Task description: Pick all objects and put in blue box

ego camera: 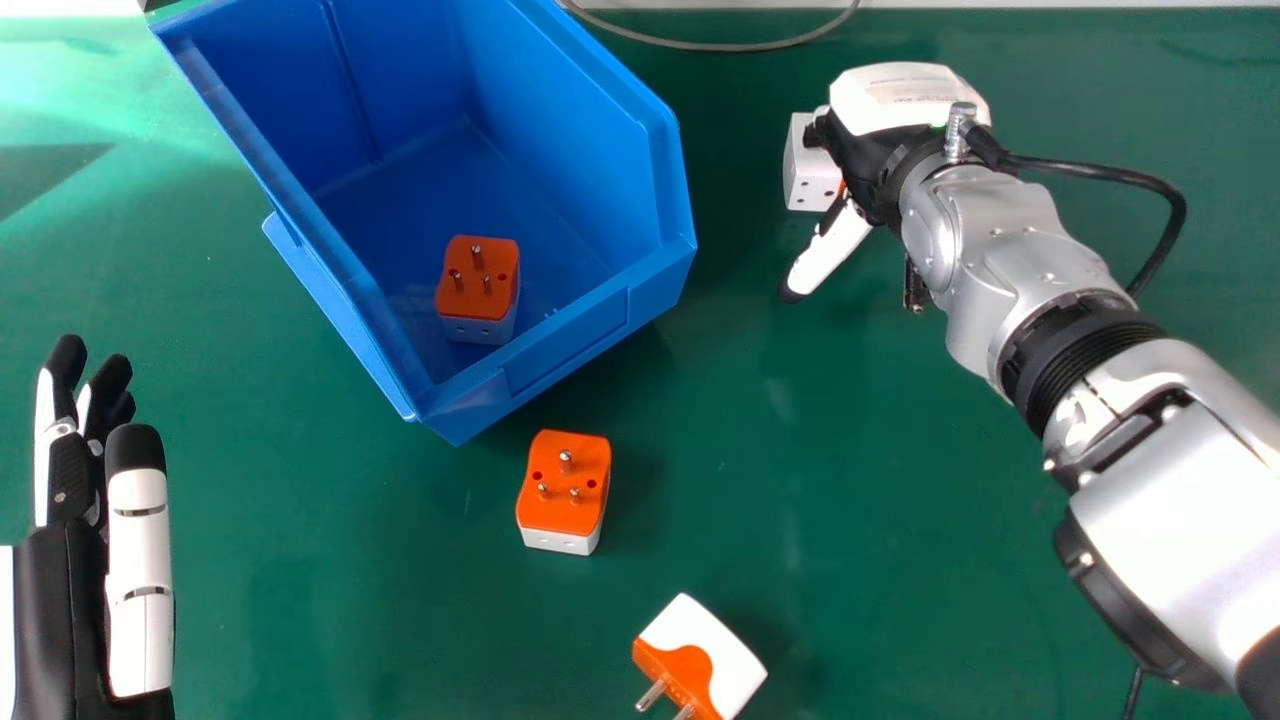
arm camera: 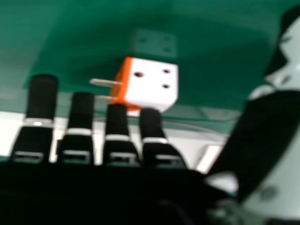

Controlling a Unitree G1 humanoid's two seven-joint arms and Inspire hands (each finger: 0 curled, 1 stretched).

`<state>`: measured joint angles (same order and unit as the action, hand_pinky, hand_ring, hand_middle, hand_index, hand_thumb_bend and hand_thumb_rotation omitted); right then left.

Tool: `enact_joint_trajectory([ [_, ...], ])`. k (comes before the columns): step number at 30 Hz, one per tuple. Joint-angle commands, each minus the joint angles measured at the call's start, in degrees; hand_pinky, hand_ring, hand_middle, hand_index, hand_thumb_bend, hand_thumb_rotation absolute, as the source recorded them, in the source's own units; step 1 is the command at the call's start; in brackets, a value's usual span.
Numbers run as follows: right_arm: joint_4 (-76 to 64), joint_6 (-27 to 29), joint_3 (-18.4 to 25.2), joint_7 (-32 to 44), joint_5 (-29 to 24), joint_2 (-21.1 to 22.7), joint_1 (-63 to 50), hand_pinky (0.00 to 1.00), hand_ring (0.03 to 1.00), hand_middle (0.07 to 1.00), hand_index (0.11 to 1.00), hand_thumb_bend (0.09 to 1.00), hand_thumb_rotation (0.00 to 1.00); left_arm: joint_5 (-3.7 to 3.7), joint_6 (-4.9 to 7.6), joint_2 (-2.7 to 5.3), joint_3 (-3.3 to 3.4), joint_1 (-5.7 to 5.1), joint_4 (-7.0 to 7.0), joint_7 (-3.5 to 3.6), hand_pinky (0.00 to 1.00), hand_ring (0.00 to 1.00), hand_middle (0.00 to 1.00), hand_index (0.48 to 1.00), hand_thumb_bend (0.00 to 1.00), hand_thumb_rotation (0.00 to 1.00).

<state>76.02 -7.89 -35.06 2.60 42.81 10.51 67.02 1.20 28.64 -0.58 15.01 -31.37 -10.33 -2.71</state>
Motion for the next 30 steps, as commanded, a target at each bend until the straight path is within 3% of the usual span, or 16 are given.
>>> enact_joint_trajectory([
  [1,-0.3,-0.4,1.0,0.6,-0.8,0.4,2.1,0.52,0.738,0.815,0.81,0.761,0.35,-0.49,0.63,-0.3,0.69,-0.89,-1.38,0.01,0.94,0.95,0.95,0.975,0.42,1.0],
  [4,-0.3,0.1,1.1,0.1,-0.7,0.5,1.9,0.53,0.748,0.824,0.809,0.763,0.34,-0.68,0.82,-0.34,0.71,-0.89,-1.27,0.1,0.93,0.95,0.95,0.977,0.41,1.0],
  [6,-0.3,0.2,1.1,0.0,-0.5,0.5,1.9,0.53,0.752,0.829,0.809,0.766,0.34,-0.25,0.98,-0.38,0.76,-0.79,-1.08,-0.07,0.93,0.95,0.95,0.979,0.4,1.0],
  [9,-0.4,-0.2,2.3,-0.8,-1.7,0.1,1.8,0.53,0.748,0.824,0.81,0.767,0.33,-0.29,1.64,-0.59,0.91,-0.38,-0.22,-0.06,0.92,0.94,0.95,0.979,0.39,1.0],
  [14,-0.2,0.3,0.7,0.0,-0.6,0.4,2.0,0.56,0.774,0.853,0.822,0.755,0.33,0.12,1.3,-0.48,0.98,-0.11,-0.11,-0.42,0.92,0.94,0.95,0.973,0.41,1.0],
  [18,-0.4,0.4,0.9,-1.0,-1.1,0.6,2.0,0.56,0.776,0.854,0.819,0.754,0.34,-0.71,1.01,-0.34,0.86,0.18,0.07,-0.16,0.92,0.94,0.95,0.974,0.41,1.0],
  [23,-0.5,1.4,0.1,-1.9,-0.2,1.1,2.1,0.59,0.795,0.855,0.824,0.756,0.34,-0.24,0.58,0.0,0.71,0.38,0.18,-0.49,0.93,0.94,0.95,0.973,0.42,1.0],
  [27,-0.5,1.5,-0.3,-2.9,0.0,1.4,2.5,0.59,0.802,0.857,0.828,0.756,0.35,0.74,1.04,0.16,0.61,0.79,0.71,-0.91,0.93,0.94,0.95,0.972,0.42,1.0],
  [30,-0.8,2.0,0.0,-4.0,-0.4,1.8,2.6,0.59,0.802,0.858,0.839,0.769,0.36,0.91,1.2,0.23,0.31,1.32,1.2,-0.97,0.94,0.94,0.95,0.968,0.44,1.0],
])
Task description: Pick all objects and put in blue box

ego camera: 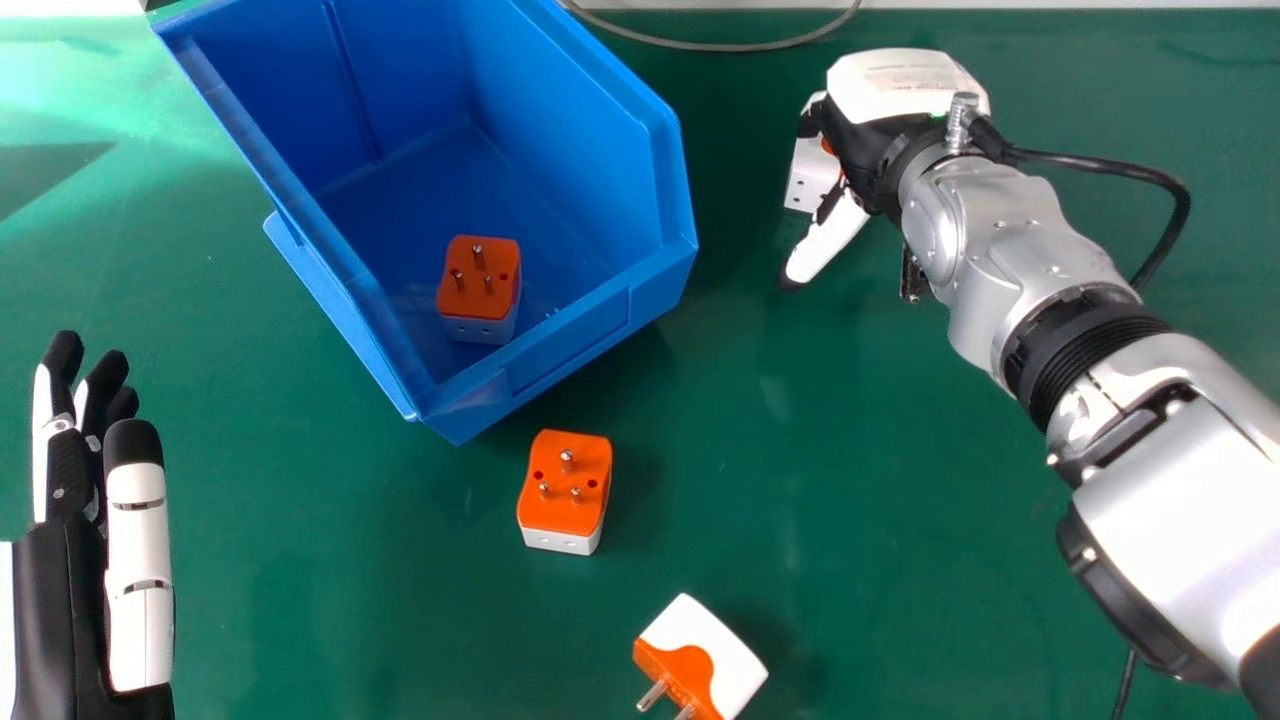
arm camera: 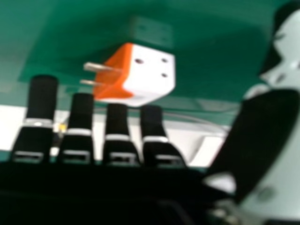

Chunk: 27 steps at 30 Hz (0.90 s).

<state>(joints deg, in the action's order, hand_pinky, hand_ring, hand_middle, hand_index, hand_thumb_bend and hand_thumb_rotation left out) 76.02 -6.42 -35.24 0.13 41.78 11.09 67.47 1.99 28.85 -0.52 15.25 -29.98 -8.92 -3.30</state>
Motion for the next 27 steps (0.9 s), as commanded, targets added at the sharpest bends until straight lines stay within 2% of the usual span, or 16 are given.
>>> enact_joint_trajectory([
  [1,-0.8,0.5,0.3,-1.7,0.5,1.4,2.2,0.59,0.806,0.863,0.848,0.777,0.36,0.24,0.52,0.2,-0.11,-0.08,-0.54,-0.41,0.95,0.94,0.94,0.966,0.45,1.0],
  [3,-0.8,0.4,0.2,-1.4,0.5,1.5,2.4,0.61,0.816,0.875,0.861,0.786,0.35,0.05,0.16,0.18,-0.41,-0.03,-0.78,-0.33,0.95,0.95,0.94,0.965,0.46,1.0],
  [5,-0.9,0.5,-0.1,-1.6,0.9,1.8,2.5,0.66,0.848,0.905,0.887,0.795,0.35,-0.19,0.46,0.14,-0.47,0.33,-0.28,-0.35,0.97,0.95,0.94,0.964,0.46,1.0],
  [10,-1.1,0.9,-0.3,-1.8,1.0,2.3,2.8,0.7,0.869,0.925,0.905,0.807,0.35,-0.52,1.07,0.21,-0.66,0.9,0.47,-0.25,0.98,0.95,0.95,0.964,0.45,1.0],
  [13,-1.0,0.1,-0.7,-1.5,1.2,2.2,3.1,0.72,0.882,0.938,0.916,0.827,0.35,-1.1,0.5,0.33,-0.82,0.75,0.23,-0.06,0.98,0.95,0.95,0.962,0.44,1.0],
  [14,-0.9,-0.1,-0.9,-1.4,1.3,2.1,3.2,0.72,0.887,0.942,0.919,0.835,0.35,-1.11,0.46,0.31,-0.79,0.7,0.33,-0.1,0.99,0.96,0.95,0.962,0.44,1.0],
  [17,-0.6,-0.5,-0.4,-1.1,1.2,1.9,3.3,0.72,0.885,0.941,0.921,0.847,0.35,-0.22,0.78,0.28,-0.51,0.51,0.46,-0.68,0.98,0.95,0.95,0.962,0.44,1.0],
  [20,-0.3,-0.7,-0.2,-0.7,1.2,1.6,3.2,0.71,0.883,0.944,0.925,0.85,0.34,-0.4,1.6,0.01,-0.32,0.17,0.56,-0.59,0.99,0.95,0.95,0.96,0.45,1.0],
  [23,-0.3,-0.8,0.6,-1.3,0.6,1.3,2.9,0.71,0.883,0.941,0.923,0.846,0.34,-0.2,1.58,-0.05,0.12,-0.24,0.61,-0.91,0.98,0.95,0.95,0.963,0.45,1.0],
  [27,-0.2,-0.7,0.6,-1.5,0.9,1.2,2.8,0.72,0.884,0.935,0.922,0.833,0.33,-0.14,2.24,-0.35,0.4,-0.4,0.89,-0.73,0.97,0.95,0.95,0.968,0.45,1.0],
])
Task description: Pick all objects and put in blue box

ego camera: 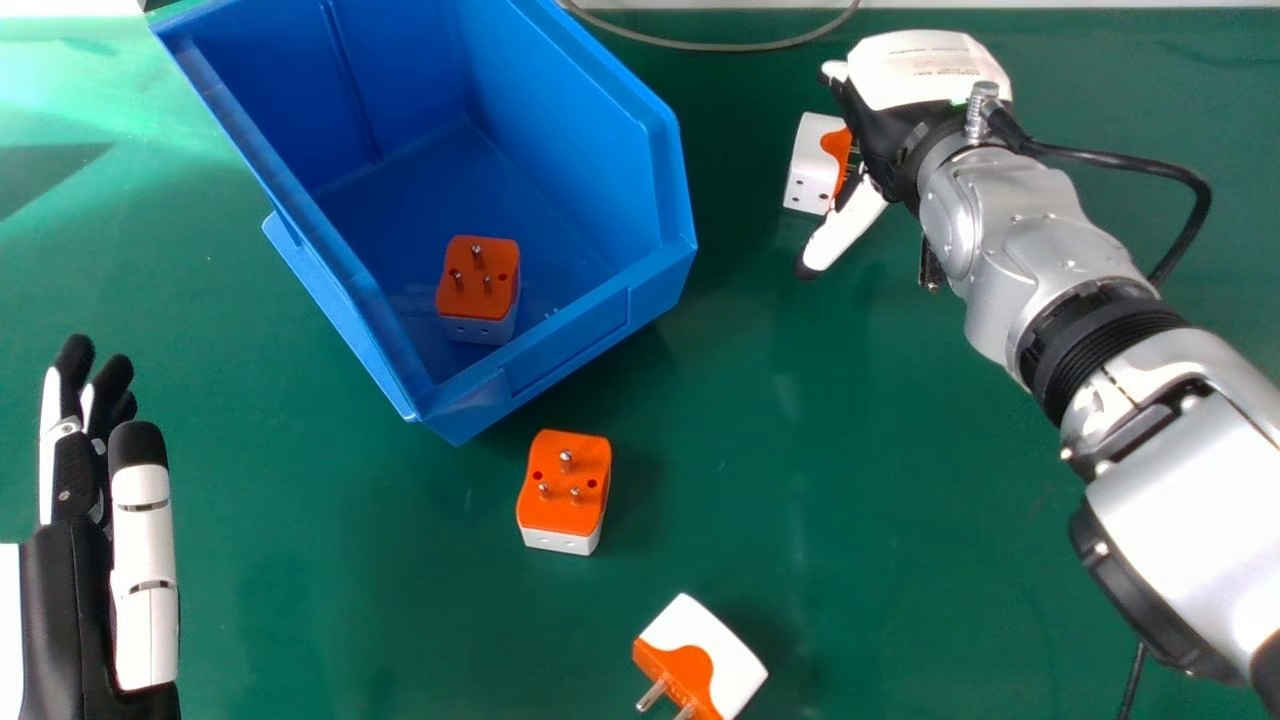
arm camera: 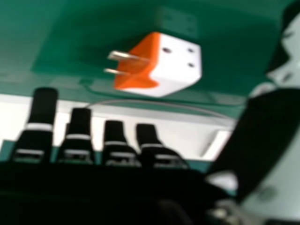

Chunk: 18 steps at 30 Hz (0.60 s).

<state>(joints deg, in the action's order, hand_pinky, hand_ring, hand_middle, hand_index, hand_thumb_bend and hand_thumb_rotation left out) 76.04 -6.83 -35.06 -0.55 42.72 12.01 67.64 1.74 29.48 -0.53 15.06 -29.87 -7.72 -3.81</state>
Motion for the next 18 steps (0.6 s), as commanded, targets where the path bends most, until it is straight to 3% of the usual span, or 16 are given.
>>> enact_joint_trajectory([
  [1,-0.2,-0.4,0.4,-0.8,0.0,0.2,2.6,0.73,0.884,0.934,0.923,0.83,0.33,0.22,1.7,-0.38,0.65,-0.58,-0.26,-0.25,0.97,0.95,0.95,0.969,0.46,1.0],
  [5,0.1,-0.8,0.5,-1.1,0.2,0.1,2.2,0.71,0.878,0.929,0.92,0.825,0.32,0.62,1.87,-0.51,0.85,-0.76,-0.12,-0.4,0.97,0.96,0.95,0.973,0.47,1.0],
  [8,0.0,-0.8,1.2,-2.5,-0.3,0.2,1.7,0.67,0.851,0.911,0.906,0.822,0.33,1.14,1.35,-0.3,0.62,-0.85,-0.64,-0.62,0.97,0.96,0.95,0.976,0.45,1.0],
  [12,-0.4,-1.1,2.4,-4.5,-1.2,0.2,1.4,0.67,0.844,0.911,0.903,0.822,0.33,0.56,1.49,-0.03,0.06,-0.36,-0.43,-0.38,0.97,0.96,0.95,0.977,0.46,1.0],
  [15,-0.7,-1.1,2.5,-6.7,-1.1,0.3,1.1,0.7,0.858,0.922,0.906,0.811,0.36,-0.82,2.15,-0.17,-0.47,0.08,0.18,0.57,0.98,0.96,0.96,0.978,0.46,1.0],
  [18,-1.0,-1.3,3.2,-7.2,-1.8,0.6,1.2,0.74,0.88,0.935,0.91,0.794,0.39,-0.81,1.57,-0.23,-0.66,0.16,0.19,0.8,0.99,0.97,0.96,0.981,0.44,1.0],
])
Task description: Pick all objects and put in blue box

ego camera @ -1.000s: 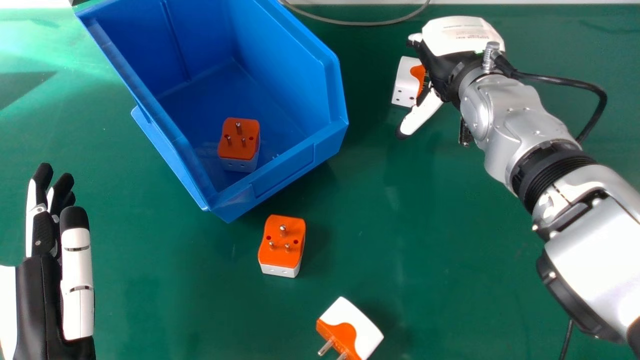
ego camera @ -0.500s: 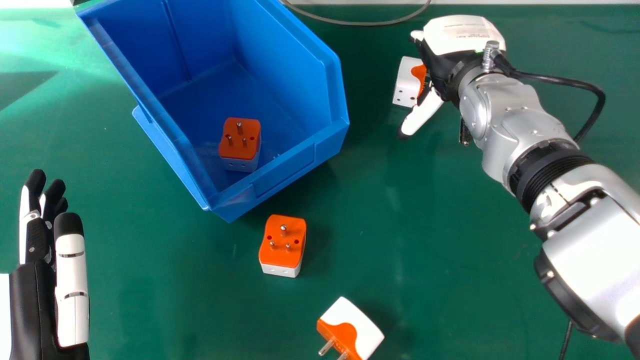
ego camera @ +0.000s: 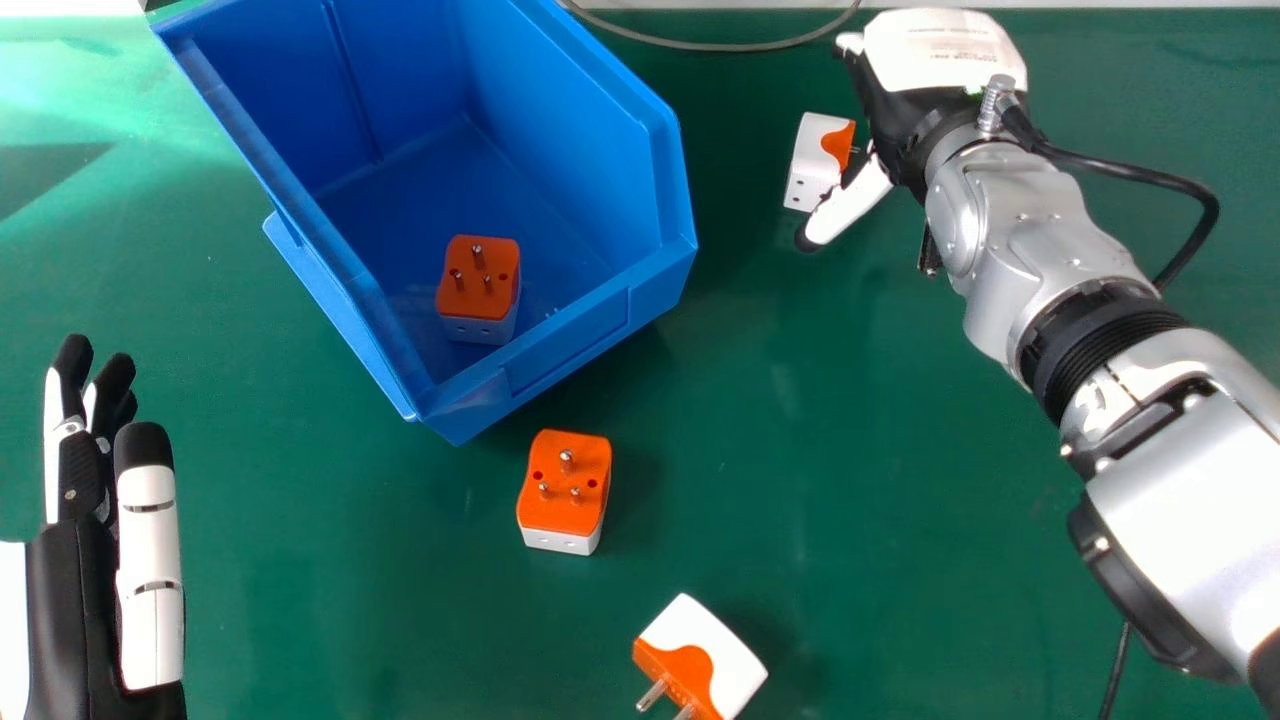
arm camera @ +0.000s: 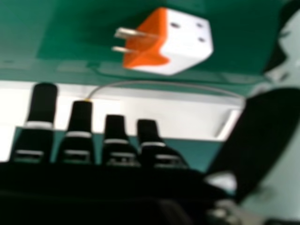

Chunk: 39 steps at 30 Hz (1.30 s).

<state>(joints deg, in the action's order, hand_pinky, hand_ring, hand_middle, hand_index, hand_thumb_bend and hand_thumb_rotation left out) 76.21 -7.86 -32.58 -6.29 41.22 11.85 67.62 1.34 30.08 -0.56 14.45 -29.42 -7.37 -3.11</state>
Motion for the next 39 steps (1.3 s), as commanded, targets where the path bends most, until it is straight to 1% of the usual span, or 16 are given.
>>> enact_joint_trajectory([
  [1,-1.3,-0.5,0.9,-1.6,-0.5,0.8,1.2,0.76,0.889,0.941,0.913,0.785,0.41,-0.31,0.75,-0.12,-0.1,-0.24,-0.3,0.07,0.99,0.97,0.96,0.98,0.43,1.0],
  [4,-2.3,-0.8,2.6,-2.8,-1.9,0.8,0.9,0.79,0.901,0.95,0.918,0.774,0.43,-0.08,1.16,-0.07,-0.21,0.32,0.01,0.04,0.99,0.98,0.96,0.978,0.42,1.0],
  [6,-3.1,-1.5,3.3,-4.2,-2.2,0.7,0.4,0.79,0.904,0.952,0.916,0.774,0.43,-0.27,2.58,-0.41,-0.27,1.11,1.21,0.44,1.0,0.98,0.96,0.977,0.42,1.0],
  [8,-3.7,-3.0,4.2,-5.5,-2.8,0.2,-0.1,0.79,0.902,0.948,0.911,0.782,0.43,-0.59,4.32,-0.74,-0.22,2.16,3.01,0.84,1.0,0.98,0.96,0.977,0.41,1.0],
  [10,-4.6,-5.1,5.7,-7.4,-4.1,-0.8,-0.8,0.79,0.903,0.947,0.908,0.786,0.43,-0.94,5.27,-0.79,-0.29,2.78,4.03,1.15,0.99,0.97,0.96,0.977,0.39,1.0],
  [14,-7.1,-8.3,12.7,-14.7,-10.2,-4.5,-3.6,0.82,0.91,0.944,0.886,0.785,0.44,-0.97,4.46,-0.67,-0.6,3.05,3.86,1.49,0.99,0.96,0.96,0.968,0.34,1.0],
  [17,-8.4,-9.7,14.2,-16.6,-11.7,-6.0,-4.9,0.83,0.913,0.945,0.883,0.783,0.45,-0.63,3.93,-0.58,-0.45,2.95,3.68,1.31,0.99,0.96,0.96,0.964,0.33,1.0],
  [19,-9.4,-10.2,16.0,-19.4,-13.3,-7.4,-6.2,0.86,0.93,0.956,0.892,0.77,0.49,-0.77,4.27,-0.63,-0.34,3.09,3.98,1.34,0.98,0.95,0.95,0.958,0.31,1.0],
  [22,-10.3,-11.5,19.0,-22.8,-16.0,-9.7,-7.5,0.87,0.938,0.961,0.898,0.774,0.5,-0.73,4.96,-0.76,-0.28,3.34,4.66,1.4,0.98,0.95,0.95,0.952,0.3,1.0],
  [25,-10.4,-11.1,22.2,-26.4,-18.9,-12.0,-8.8,0.89,0.951,0.973,0.917,0.775,0.5,-0.78,4.29,-0.78,-0.47,3.36,4.49,1.54,0.98,0.95,0.95,0.951,0.28,1.0],
  [28,-9.8,-11.0,23.2,-28.3,-20.0,-13.7,-9.5,0.91,0.966,0.983,0.938,0.773,0.5,-0.96,3.85,-0.83,-0.55,3.6,4.6,1.66,0.97,0.94,0.95,0.954,0.28,1.0],
  [30,-9.1,-10.7,23.4,-29.7,-20.4,-14.9,-10.0,0.92,0.975,0.989,0.958,0.762,0.5,-0.87,3.93,-0.83,-0.51,3.61,4.62,1.58,0.96,0.94,0.95,0.957,0.27,1.0],
  [35,-6.7,-9.7,23.8,-31.2,-21.1,-16.2,-10.0,0.95,0.991,0.997,0.986,0.736,0.51,-1.24,4.61,-0.71,-0.35,3.49,4.53,1.54,0.96,0.94,0.94,0.954,0.28,1.0],
  [36,-6.2,-10.1,23.8,-31.3,-21.1,-16.3,-9.8,0.95,0.991,0.997,0.986,0.736,0.51,-1.27,4.45,-0.65,-0.33,3.38,4.3,1.48,0.96,0.94,0.94,0.954,0.28,1.0],
  [38,-5.5,-9.6,24.5,-32.9,-21.5,-16.6,-9.9,0.96,0.995,0.998,0.991,0.726,0.51,-0.86,4.13,-0.6,-0.21,3.0,3.78,1.21,0.97,0.94,0.94,0.953,0.29,1.0],
  [39,-5.1,-9.7,24.5,-33.4,-21.5,-16.7,-9.8,0.97,0.996,0.999,0.993,0.726,0.5,-0.88,4.36,-0.6,-0.13,2.95,3.83,1.15,0.97,0.94,0.95,0.953,0.29,1.0],
])
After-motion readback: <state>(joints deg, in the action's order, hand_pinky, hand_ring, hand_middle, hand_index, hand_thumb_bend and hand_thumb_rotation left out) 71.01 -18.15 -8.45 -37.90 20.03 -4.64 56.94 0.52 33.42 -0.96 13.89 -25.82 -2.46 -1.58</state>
